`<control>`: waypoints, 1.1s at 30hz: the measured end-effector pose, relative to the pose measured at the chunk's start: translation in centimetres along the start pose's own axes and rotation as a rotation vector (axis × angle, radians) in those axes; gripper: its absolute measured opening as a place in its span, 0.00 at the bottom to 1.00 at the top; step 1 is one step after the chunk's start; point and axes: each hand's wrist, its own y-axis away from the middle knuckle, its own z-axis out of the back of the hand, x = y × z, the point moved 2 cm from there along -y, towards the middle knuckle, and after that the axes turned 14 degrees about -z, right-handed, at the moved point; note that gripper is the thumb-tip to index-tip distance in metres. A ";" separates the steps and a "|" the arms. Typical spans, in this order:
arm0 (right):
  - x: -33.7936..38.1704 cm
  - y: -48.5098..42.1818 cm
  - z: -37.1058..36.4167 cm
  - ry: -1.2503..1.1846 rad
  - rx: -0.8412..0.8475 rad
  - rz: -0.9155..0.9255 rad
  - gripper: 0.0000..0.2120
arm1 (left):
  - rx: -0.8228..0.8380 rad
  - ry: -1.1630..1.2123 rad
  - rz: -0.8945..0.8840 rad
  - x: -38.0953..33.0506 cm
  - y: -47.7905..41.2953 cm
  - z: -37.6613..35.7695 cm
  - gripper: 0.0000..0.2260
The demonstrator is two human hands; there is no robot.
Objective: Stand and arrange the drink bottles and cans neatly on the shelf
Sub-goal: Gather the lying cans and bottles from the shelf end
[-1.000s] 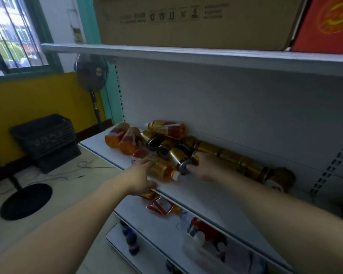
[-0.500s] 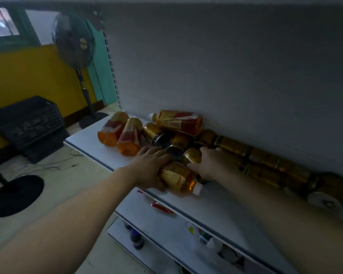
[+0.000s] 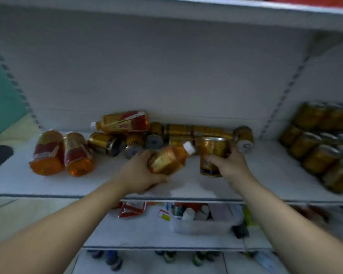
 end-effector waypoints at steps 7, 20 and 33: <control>-2.3 4.6 10.8 -0.045 -0.257 -0.048 0.30 | -0.088 0.655 -0.043 -10.7 -2.6 -6.3 0.21; -8.2 8.6 38.3 0.016 -0.426 0.006 0.36 | 0.011 0.837 -0.172 -35.0 -6.3 -20.3 0.17; -11.1 -0.9 43.6 0.087 -0.223 -0.017 0.32 | -0.101 0.689 -0.075 -36.9 -10.9 -25.6 0.20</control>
